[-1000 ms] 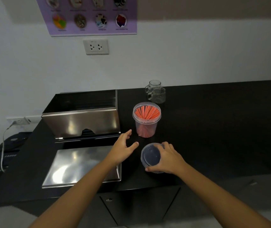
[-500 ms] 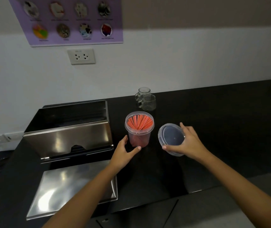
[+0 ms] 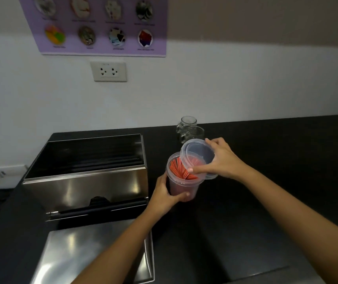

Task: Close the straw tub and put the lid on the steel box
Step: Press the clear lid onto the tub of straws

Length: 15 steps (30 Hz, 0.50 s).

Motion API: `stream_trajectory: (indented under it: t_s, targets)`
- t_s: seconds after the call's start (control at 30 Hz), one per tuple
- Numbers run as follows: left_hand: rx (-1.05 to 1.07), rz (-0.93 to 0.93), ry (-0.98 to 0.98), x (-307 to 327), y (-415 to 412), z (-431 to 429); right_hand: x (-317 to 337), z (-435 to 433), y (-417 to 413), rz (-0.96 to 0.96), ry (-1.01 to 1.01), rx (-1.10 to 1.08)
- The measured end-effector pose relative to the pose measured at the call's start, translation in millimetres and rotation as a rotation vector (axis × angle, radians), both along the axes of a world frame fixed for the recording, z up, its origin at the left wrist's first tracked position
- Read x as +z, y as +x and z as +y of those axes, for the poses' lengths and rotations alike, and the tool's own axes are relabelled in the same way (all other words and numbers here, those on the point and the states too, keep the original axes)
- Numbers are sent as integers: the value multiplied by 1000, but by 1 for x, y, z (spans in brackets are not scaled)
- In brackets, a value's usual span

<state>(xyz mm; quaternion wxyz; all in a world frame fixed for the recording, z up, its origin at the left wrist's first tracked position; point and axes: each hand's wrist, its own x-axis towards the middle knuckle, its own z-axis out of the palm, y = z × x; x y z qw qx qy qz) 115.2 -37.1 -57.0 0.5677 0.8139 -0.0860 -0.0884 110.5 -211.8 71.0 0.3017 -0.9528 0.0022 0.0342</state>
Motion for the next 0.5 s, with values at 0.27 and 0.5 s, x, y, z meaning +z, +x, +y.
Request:
stream_trajectory:
  t_s: [0.27, 0.5]
  targets:
    - [41, 34, 7, 0, 0, -1, -3, 14, 28, 99, -143, 218]
    - [37, 5, 4, 3, 3, -5, -6, 12, 38, 141, -185, 378]
